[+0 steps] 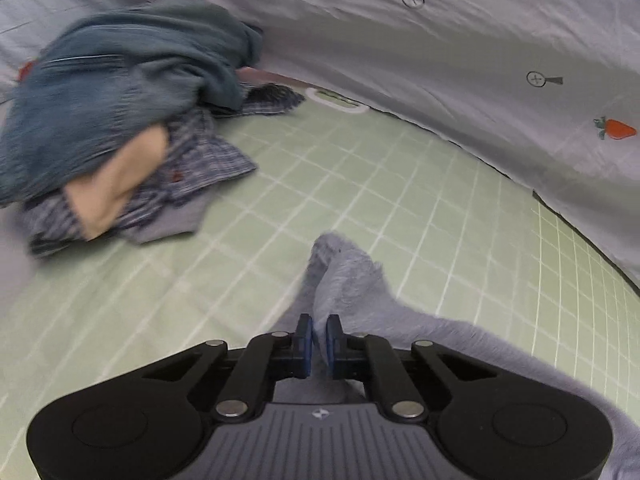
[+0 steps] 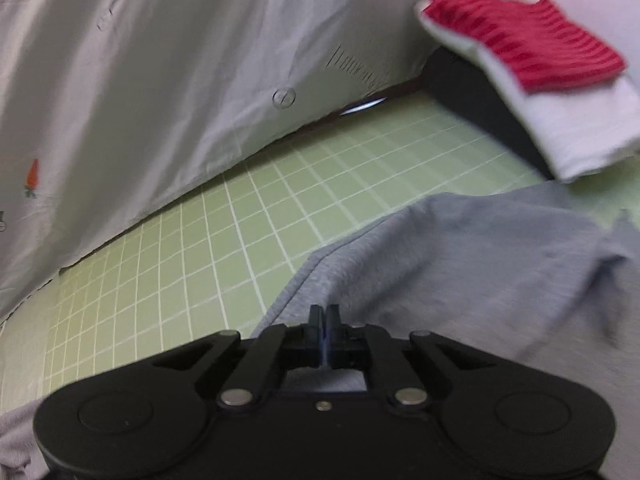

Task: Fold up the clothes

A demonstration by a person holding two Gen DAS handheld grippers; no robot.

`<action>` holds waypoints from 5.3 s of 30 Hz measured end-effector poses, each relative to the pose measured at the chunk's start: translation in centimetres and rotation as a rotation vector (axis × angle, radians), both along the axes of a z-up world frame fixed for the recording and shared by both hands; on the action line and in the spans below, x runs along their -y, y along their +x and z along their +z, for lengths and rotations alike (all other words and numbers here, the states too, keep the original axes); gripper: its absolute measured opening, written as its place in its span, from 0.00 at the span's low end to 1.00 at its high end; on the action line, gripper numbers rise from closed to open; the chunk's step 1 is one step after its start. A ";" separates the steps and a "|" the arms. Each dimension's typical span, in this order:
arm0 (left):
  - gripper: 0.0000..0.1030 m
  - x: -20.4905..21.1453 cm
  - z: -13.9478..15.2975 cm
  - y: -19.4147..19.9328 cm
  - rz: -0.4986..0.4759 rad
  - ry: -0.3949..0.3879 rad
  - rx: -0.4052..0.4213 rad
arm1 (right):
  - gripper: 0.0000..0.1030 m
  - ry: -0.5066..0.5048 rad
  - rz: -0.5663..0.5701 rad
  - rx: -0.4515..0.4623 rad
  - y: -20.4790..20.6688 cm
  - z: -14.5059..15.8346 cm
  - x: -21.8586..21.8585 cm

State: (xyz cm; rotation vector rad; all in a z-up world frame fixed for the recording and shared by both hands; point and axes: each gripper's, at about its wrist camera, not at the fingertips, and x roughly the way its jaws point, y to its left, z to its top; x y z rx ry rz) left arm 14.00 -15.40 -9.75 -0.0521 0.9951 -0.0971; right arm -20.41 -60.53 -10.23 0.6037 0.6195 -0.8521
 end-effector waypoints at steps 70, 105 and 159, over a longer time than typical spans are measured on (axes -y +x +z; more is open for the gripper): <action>0.44 -4.6 4.2 -3.8 0.056 -0.108 0.092 | 0.42 0.014 -0.105 -0.164 -5.4 -2.2 -5.4; 0.48 4.7 -4.1 -0.1 -0.221 0.144 -0.036 | 0.26 0.153 -0.122 -0.176 -5.2 -4.3 -5.3; 0.66 -3.6 -3.1 2.5 0.112 -0.072 -0.111 | 0.60 -0.090 0.108 -0.257 7.7 -1.6 -2.6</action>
